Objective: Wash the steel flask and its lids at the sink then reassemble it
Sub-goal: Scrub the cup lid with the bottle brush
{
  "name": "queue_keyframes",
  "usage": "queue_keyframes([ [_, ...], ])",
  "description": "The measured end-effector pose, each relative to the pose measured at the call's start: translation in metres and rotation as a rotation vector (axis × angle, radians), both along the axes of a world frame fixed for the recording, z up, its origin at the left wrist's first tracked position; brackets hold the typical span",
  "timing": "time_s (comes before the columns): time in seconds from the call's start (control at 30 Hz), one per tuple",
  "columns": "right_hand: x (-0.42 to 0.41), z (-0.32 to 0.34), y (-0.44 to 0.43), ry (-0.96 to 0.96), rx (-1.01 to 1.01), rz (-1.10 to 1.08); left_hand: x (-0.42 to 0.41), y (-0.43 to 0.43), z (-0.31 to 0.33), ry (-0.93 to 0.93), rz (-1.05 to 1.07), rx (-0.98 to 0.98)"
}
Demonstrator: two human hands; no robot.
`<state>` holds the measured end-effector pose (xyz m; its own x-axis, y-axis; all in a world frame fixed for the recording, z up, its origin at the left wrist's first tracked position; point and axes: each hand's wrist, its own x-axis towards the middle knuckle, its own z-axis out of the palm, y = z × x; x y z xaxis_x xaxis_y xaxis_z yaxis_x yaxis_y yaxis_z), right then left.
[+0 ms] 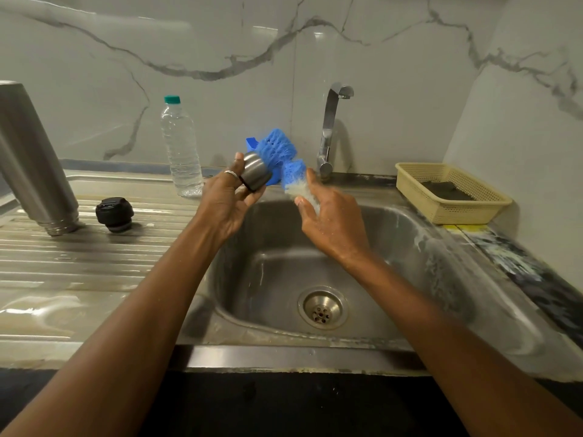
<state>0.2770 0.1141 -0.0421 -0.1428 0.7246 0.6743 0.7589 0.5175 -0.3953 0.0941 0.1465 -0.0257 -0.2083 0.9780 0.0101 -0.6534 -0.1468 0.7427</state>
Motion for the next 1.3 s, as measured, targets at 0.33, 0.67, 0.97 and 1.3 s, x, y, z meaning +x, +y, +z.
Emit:
queue_keyframes([
  [0.33, 0.001, 0.003, -0.021, -0.104, 0.011, -0.015, -0.011, 0.002, 0.001, -0.049, 0.066, -0.048],
  [0.67, -0.005, 0.007, -0.018, -0.255, 0.132, -0.099, -0.014, -0.006, -0.007, 0.260, -0.068, 0.044],
  [0.97, 0.013, 0.016, -0.002, -0.181, -0.083, -0.074, -0.017, -0.006, -0.010, 0.406, -0.144, 0.066],
  [1.3, 0.015, 0.002, 0.009, 0.041, -0.388, -0.003, -0.014, -0.003, -0.007, 0.175, -0.065, 0.122],
])
